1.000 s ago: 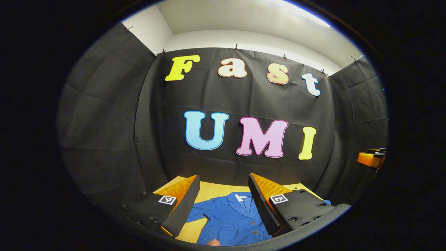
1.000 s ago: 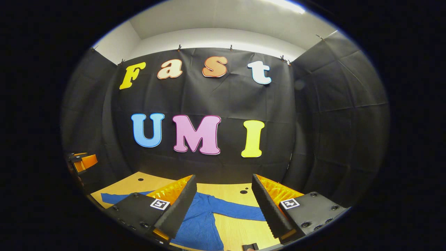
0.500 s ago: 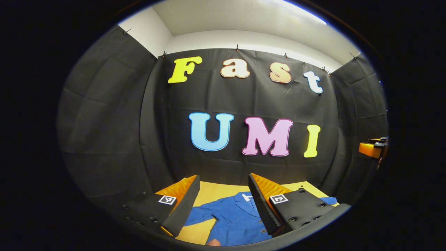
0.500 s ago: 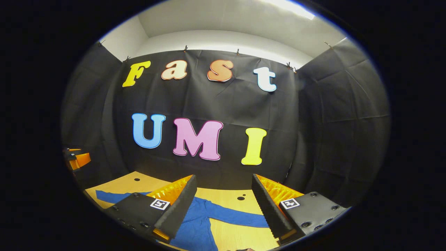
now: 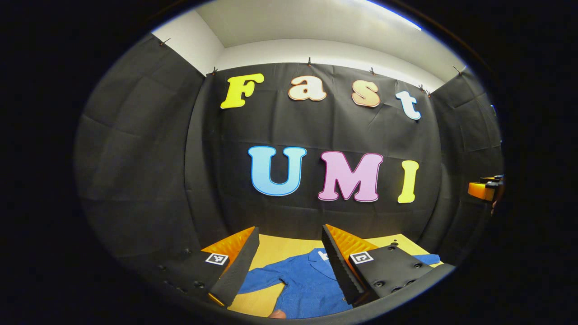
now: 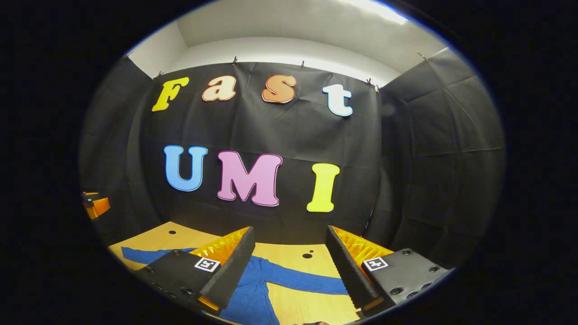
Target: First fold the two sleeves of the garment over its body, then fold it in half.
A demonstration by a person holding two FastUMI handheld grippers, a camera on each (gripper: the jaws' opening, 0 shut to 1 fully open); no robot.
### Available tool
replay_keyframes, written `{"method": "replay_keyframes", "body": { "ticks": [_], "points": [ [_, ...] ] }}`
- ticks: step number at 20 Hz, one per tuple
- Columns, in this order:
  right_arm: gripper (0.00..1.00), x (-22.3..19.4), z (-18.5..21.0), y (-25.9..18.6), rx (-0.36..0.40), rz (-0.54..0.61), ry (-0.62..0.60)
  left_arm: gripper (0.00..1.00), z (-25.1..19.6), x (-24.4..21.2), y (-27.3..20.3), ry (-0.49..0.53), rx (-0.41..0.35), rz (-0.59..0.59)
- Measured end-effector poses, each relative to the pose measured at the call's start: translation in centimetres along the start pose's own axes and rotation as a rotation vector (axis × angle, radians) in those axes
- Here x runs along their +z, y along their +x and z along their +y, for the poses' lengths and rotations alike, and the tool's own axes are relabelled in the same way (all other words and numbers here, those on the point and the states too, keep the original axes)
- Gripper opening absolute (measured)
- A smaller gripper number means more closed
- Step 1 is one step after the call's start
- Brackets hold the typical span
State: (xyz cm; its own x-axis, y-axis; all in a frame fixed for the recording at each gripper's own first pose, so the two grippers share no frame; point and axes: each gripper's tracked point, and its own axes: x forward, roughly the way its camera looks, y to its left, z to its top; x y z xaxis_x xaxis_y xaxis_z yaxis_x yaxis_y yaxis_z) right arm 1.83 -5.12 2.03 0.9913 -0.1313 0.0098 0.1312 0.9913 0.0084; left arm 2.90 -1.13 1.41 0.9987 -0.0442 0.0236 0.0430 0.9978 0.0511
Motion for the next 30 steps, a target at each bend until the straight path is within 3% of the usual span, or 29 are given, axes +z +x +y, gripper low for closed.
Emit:
{"method": "replay_keyframes", "body": {
  "ticks": [4, 8, 14, 15, 18, 20, 21, 23, 24, 25, 26, 27, 28, 29, 30],
  "points": [
    [0.99, -2.1, -2.6, 0.9, -0.044, 0.046, 0.025, 0.80, 0.0, -0.4, 0.1, -0.009, 0.007, 0.001],
    [0.96, -6.0, -6.2, 2.2, -0.079, 0.104, -0.049, 0.80, -1.1, -1.5, 0.4, -0.012, 0.002, 0.035],
    [0.99, -16.7, -10.4, 6.2, -0.053, 0.296, -0.091, 0.80, -5.1, -3.3, 3.1, 0.018, -0.012, 0.080],
    [0.96, -19.2, -11.3, 7.0, -0.050, 0.349, -0.072, 0.80, -6.3, -3.5, 3.8, 0.015, -0.025, 0.090],
    [0.99, -26.8, -14.5, 10.2, -0.083, 0.489, 0.040, 0.80, -9.8, -4.4, 6.8, 0.002, -0.041, 0.129],
    [0.94, -32.4, -17.1, 12.1, -0.149, 0.600, 0.157, 0.80, -11.8, -4.6, 9.0, 0.029, -0.035, 0.150],
    [1.00, -35.1, -18.6, 13.0, -0.190, 0.650, 0.208, 0.80, -12.6, -4.6, 10.0, 0.042, -0.034, 0.154],
    [1.00, -39.8, -20.8, 13.8, -0.252, 0.748, 0.296, 0.80, -14.5, -5.6, 11.8, 0.064, -0.035, 0.188],
    [0.87, -41.9, -21.4, 14.1, -0.277, 0.805, 0.322, 0.80, -15.2, -6.5, 12.4, 0.076, -0.030, 0.217],
    [0.95, -43.7, -21.6, 14.6, -0.289, 0.858, 0.340, 0.80, -15.7, -7.3, 12.9, 0.085, -0.025, 0.242],
    [0.95, -45.2, -22.0, 14.9, -0.308, 0.900, 0.342, 0.80, -16.4, -7.8, 13.3, 0.083, -0.025, 0.256],
    [0.86, -46.5, -22.1, 15.3, -0.320, 0.928, 0.337, 0.80, -17.0, -8.1, 13.7, 0.078, -0.028, 0.265],
    [0.86, -47.4, -22.3, 15.6, -0.331, 0.950, 0.325, 0.80, -17.6, -8.3, 14.0, 0.077, -0.031, 0.274],
    [0.96, -48.5, -22.4, 15.5, -0.335, 0.977, 0.314, 0.80, -17.9, -8.7, 14.4, 0.085, -0.031, 0.285],
    [0.92, -49.5, -22.3, 15.4, -0.338, 1.014, 0.309, 0.80, -18.0, -9.0, 14.7, 0.095, -0.029, 0.291]
  ]
}}
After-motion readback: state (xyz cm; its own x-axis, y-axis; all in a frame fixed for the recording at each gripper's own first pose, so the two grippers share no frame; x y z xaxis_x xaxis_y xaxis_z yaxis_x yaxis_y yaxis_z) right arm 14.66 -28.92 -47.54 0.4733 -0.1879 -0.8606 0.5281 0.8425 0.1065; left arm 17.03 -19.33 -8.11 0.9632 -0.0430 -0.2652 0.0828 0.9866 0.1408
